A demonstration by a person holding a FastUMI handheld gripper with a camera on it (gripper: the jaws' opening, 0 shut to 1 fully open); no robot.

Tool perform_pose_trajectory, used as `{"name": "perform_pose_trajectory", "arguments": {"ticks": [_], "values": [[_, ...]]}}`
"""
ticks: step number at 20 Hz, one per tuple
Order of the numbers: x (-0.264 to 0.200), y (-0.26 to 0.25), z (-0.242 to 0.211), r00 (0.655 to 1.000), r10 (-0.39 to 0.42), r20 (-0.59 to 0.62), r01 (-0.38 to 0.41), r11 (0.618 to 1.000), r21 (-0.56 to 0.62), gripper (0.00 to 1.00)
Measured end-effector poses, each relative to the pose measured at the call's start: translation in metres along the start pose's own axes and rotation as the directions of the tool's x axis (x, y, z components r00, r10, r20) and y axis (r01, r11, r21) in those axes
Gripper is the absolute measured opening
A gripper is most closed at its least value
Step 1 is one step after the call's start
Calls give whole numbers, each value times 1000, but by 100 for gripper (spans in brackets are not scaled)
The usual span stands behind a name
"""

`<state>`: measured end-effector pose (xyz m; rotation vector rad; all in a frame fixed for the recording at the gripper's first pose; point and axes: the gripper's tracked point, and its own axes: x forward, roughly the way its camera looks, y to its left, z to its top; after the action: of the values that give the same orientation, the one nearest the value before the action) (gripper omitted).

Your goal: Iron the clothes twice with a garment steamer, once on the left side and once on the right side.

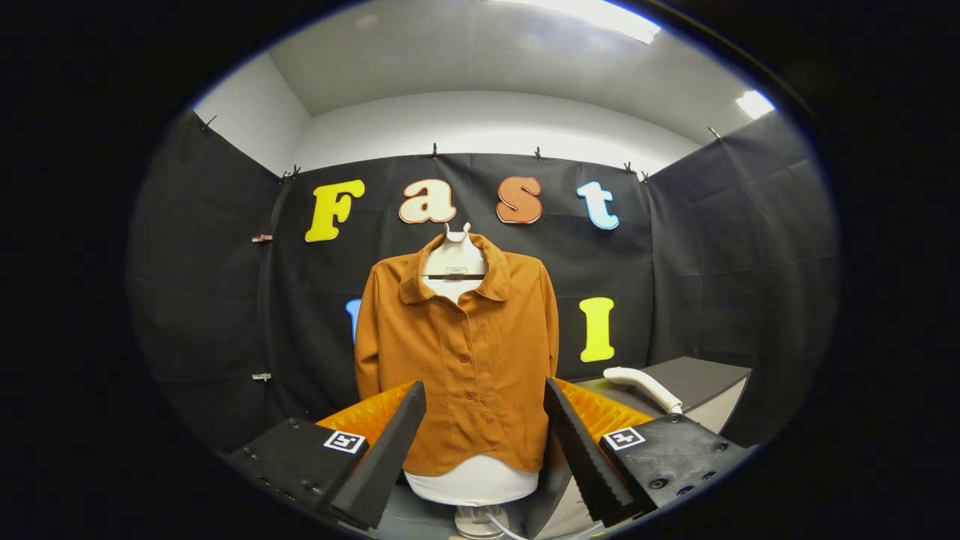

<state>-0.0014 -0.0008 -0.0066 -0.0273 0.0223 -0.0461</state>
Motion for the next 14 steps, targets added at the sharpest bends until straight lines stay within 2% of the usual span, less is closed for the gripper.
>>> {"name": "perform_pose_trajectory", "arguments": {"ticks": [4,7,14], "values": [[8,-1,-9,999,-39,-25,38,999,-22,99],[30,-15,-15,998,-57,-34,57,998,-24,99],[92,-73,-28,995,-71,-63,72,997,7,99]]}}
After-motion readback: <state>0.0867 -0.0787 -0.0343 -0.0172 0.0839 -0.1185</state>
